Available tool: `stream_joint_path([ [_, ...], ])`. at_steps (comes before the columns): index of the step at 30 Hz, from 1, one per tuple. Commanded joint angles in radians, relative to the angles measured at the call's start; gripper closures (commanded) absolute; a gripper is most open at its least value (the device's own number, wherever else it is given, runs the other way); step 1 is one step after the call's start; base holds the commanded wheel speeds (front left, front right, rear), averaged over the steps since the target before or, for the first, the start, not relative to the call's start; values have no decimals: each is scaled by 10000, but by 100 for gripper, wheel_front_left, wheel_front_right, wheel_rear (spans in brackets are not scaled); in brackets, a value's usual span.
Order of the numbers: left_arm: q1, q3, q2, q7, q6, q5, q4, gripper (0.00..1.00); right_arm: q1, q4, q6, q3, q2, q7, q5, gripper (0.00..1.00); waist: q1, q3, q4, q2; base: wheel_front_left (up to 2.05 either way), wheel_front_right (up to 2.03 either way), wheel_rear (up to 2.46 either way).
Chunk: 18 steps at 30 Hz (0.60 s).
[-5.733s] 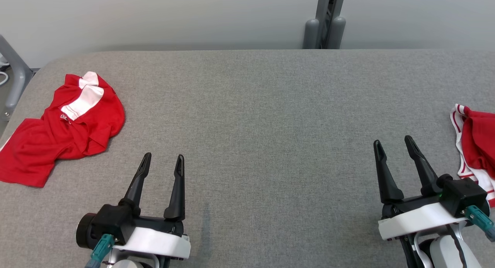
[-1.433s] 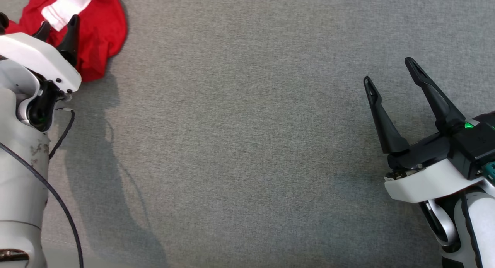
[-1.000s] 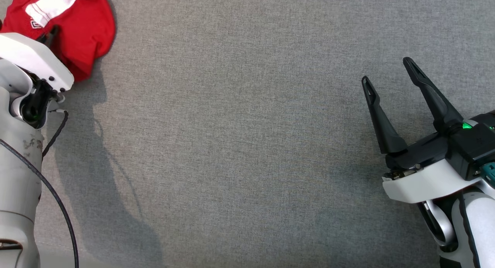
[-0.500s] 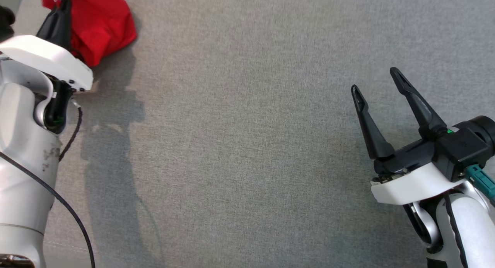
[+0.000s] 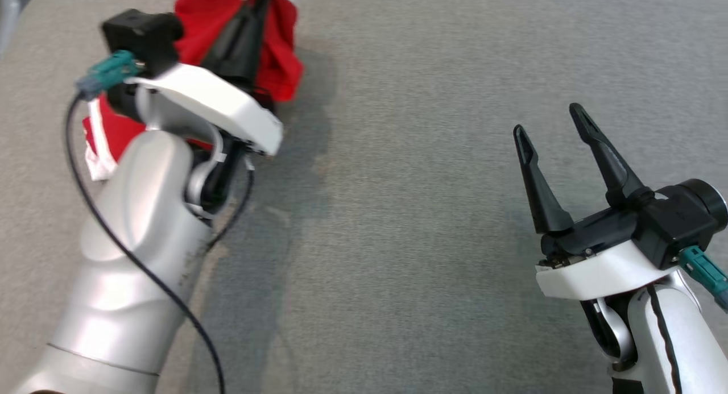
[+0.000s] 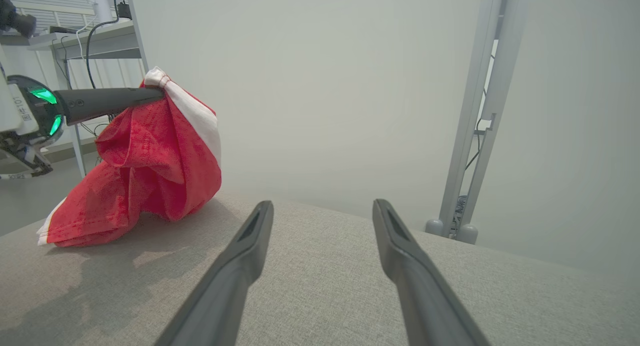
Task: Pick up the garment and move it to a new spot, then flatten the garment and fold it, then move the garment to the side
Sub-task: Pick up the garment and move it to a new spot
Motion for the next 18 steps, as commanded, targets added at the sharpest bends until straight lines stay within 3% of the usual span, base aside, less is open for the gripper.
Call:
stream_joint_path([
  [1,88,-121,-70,64,113,123,-197,100,-95,28,-4,-64,24,-121,57,0,0,54,-422,-1,0,0,0],
  [9,138,-1189,-774,471,723,417,-870,100,-302,182,-4,-384,269,-625,135,0,0,420,-1839,-1,0,0,0],
  [17,88,-2444,-949,428,1113,466,-699,100,-337,440,-4,-543,401,-990,277,0,0,701,-2760,-1,0,0,0],
  [18,82,-2672,-954,403,1170,475,-659,64,-346,477,-4,-542,413,-1038,281,0,0,721,-2828,-1,0,0,0],
])
